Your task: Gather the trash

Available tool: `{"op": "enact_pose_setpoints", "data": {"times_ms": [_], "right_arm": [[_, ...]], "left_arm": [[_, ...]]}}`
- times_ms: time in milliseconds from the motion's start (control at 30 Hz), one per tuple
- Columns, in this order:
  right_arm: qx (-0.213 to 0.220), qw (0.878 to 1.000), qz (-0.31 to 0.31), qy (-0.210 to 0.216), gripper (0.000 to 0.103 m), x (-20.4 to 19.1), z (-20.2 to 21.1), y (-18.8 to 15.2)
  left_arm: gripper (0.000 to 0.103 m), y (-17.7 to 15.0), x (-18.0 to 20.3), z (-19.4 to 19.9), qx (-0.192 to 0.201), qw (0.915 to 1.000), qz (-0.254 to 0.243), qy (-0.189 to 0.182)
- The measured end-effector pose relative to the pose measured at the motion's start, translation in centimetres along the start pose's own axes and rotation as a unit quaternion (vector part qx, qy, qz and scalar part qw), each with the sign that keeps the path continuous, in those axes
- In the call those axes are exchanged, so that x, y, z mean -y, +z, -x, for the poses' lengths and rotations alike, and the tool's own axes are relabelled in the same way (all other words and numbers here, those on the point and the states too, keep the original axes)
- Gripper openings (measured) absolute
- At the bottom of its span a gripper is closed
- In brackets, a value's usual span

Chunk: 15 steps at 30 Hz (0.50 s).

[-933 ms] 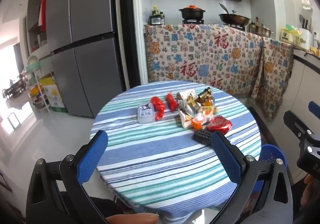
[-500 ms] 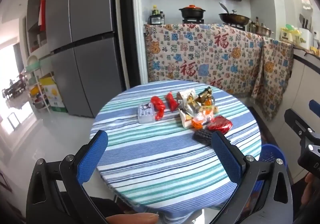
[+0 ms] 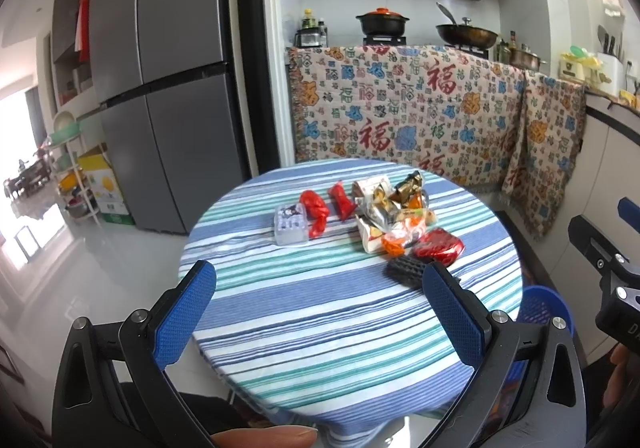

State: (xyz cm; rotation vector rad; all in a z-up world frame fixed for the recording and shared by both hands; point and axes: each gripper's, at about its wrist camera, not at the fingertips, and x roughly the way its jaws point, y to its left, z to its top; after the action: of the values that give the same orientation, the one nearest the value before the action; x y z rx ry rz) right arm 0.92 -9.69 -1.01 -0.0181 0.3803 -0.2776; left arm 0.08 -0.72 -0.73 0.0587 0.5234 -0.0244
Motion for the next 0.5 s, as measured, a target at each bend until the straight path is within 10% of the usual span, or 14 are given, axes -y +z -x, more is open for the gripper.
{"op": "enact_pose_setpoints", "data": {"times_ms": [500], "right_arm": [[-0.002,1.0,-0.002,-0.006,0.103,0.03,0.16,0.03]], "left_arm": [[0.103,-0.19,0.06,-0.15,-0.001,1.0,-0.001,0.0]]}}
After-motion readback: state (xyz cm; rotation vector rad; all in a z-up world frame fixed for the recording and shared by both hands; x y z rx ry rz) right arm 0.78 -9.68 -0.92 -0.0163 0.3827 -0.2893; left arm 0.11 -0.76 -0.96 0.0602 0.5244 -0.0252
